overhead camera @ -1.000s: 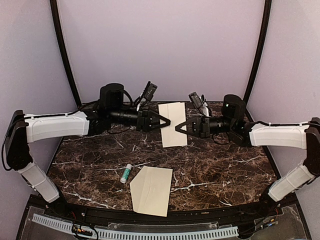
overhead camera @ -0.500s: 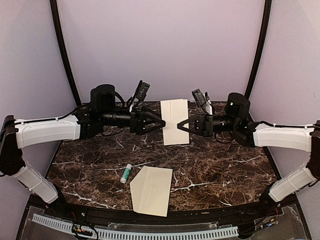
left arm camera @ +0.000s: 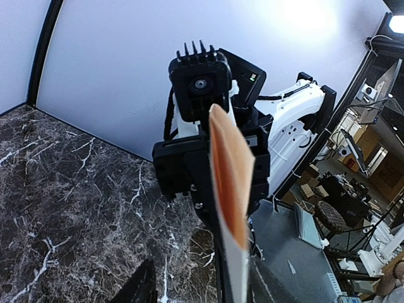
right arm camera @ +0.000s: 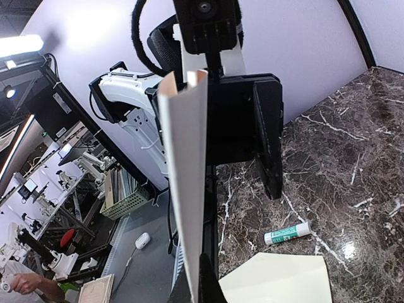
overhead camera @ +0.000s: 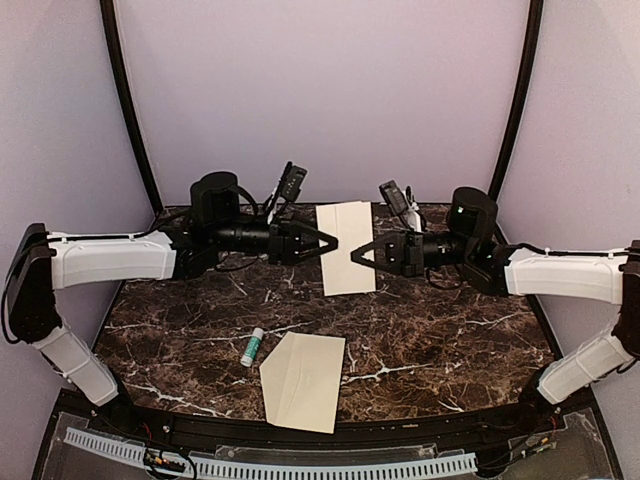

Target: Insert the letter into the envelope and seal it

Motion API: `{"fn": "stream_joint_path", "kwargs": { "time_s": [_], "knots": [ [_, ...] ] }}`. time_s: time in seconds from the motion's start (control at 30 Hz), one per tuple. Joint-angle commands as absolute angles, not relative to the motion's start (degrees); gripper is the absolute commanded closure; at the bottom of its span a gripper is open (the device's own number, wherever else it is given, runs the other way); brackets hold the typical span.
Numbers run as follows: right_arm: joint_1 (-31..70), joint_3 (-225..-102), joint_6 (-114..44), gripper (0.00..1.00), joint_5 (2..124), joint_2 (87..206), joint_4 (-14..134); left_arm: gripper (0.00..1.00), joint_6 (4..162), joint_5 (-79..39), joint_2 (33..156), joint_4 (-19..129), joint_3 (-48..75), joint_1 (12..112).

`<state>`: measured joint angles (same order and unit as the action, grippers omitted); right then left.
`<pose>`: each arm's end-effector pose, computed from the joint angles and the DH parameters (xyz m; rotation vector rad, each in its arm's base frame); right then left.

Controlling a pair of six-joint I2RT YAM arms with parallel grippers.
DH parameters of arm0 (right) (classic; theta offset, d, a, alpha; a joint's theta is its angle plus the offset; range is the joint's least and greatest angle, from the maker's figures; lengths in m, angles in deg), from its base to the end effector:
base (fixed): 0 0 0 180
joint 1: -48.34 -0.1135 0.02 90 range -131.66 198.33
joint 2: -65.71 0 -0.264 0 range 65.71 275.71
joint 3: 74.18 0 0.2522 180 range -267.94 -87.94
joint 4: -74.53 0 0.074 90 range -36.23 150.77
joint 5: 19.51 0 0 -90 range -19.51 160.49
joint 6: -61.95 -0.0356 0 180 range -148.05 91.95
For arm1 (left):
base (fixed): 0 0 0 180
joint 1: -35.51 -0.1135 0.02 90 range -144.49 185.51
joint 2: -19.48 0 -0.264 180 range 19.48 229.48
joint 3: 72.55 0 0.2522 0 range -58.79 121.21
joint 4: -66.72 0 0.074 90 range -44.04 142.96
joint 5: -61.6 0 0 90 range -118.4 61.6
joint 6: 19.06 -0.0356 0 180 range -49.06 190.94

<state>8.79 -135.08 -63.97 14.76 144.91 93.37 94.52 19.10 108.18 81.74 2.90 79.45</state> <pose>0.2157 0.2163 0.2945 -0.9354 1.6265 1.7148 0.2392 -0.2670 0.3227 1.0093 1.4636 -1.5202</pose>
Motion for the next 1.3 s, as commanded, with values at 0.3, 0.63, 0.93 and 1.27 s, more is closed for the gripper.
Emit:
{"fn": "stream_joint_path", "kwargs": {
  "time_s": [0.3, 0.63, 0.93, 1.27],
  "knots": [
    [7.91, -137.39, -62.9, 1.0, 15.58, 147.7, 94.36, 0.79, 99.97, 20.29, 112.49, 88.68, 5.93, 79.91],
    [7.9, -138.63, -61.25, 1.0, 16.91, 148.76, 91.93, 0.72, 99.27, 20.25, 111.95, 88.43, 4.44, 80.04],
    [7.95, -139.25, -60.93, 1.0, 17.85, 149.5, 90.88, 1.0, 99.25, 19.4, 111.15, 88.66, 3.2, 80.04],
    [5.02, -146.08, -45.11, 0.34, 42.5, 151.62, 65.14, 1.0, 94.07, -8.36, 95.55, 72.12, -5.63, 77.01]
  ]
}}
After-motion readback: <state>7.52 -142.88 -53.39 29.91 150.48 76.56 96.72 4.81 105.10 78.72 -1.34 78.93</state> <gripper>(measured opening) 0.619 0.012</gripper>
